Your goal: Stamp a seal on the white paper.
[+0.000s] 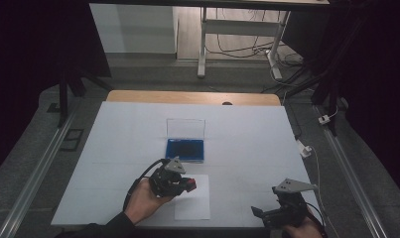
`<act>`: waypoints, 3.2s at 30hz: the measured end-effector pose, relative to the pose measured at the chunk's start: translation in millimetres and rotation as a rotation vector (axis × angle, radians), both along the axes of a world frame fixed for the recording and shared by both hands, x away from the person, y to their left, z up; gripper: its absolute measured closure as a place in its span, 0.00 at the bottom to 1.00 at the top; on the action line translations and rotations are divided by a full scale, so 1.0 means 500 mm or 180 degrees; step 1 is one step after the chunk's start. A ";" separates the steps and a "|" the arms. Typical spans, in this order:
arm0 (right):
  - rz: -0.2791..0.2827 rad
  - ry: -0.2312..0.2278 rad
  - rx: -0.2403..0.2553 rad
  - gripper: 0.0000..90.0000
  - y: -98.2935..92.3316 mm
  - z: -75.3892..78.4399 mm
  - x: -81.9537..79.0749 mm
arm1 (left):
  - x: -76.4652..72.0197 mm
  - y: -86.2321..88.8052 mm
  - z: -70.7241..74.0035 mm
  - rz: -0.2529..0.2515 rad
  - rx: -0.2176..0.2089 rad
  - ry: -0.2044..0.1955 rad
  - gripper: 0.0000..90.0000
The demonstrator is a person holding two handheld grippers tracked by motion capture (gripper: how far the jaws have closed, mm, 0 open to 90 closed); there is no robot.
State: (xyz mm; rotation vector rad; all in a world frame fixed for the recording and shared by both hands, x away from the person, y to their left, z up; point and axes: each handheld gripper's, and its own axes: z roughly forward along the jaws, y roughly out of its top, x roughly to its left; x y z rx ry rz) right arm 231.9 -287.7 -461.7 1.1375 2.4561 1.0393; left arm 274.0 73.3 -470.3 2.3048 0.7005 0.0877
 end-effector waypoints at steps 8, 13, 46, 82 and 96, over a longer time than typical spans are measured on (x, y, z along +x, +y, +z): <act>0.0012 0.0001 -0.0007 0.00 0.000 0.000 0.000 | 0.006 -0.011 -0.025 0.0003 0.0059 0.0040 0.88; 0.0008 0.0006 0.0018 0.00 -0.001 0.000 0.000 | 0.011 -0.015 -0.040 0.0021 0.0107 0.0079 0.88; 0.0016 0.0012 0.0002 0.00 0.001 0.000 0.000 | 0.001 -0.022 -0.084 0.0135 0.0158 0.0019 0.89; 0.0036 -0.0008 -0.0002 0.00 0.000 0.000 -0.001 | 0.003 -0.025 -0.078 0.0116 0.0220 0.0011 0.88; 0.0034 -0.0015 -0.0003 0.00 0.001 0.000 -0.002 | 0.004 -0.011 -0.053 0.0115 0.0044 -0.0005 0.88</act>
